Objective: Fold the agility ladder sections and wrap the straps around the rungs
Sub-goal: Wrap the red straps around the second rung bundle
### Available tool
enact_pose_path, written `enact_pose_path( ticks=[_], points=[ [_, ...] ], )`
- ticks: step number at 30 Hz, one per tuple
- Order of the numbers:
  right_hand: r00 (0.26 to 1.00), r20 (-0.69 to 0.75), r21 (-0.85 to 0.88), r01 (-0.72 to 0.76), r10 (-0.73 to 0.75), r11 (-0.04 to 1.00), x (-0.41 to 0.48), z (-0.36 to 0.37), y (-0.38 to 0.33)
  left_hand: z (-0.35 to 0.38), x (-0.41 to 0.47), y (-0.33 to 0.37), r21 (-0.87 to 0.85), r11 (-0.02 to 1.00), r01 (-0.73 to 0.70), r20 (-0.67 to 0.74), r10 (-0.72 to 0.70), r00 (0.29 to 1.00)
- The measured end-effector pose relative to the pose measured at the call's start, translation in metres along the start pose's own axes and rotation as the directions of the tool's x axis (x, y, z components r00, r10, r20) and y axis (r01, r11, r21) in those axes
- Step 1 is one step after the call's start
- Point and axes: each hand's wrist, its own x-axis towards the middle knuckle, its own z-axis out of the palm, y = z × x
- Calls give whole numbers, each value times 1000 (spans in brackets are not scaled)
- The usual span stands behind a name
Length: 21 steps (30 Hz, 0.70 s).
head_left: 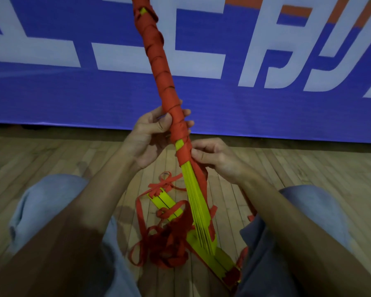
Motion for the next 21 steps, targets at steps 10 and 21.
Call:
enact_pose_path(
  ticks=[10, 21],
  points=[
    [947, -309, -414, -48, -91, 909, 2, 3, -6, 2, 8, -6, 335, 942, -13, -362, 142, 921],
    [931, -340, -583, -99, -132, 806, 6, 10, 4, 5, 11, -18, 396, 916, 59, -460, 143, 877]
  ],
)
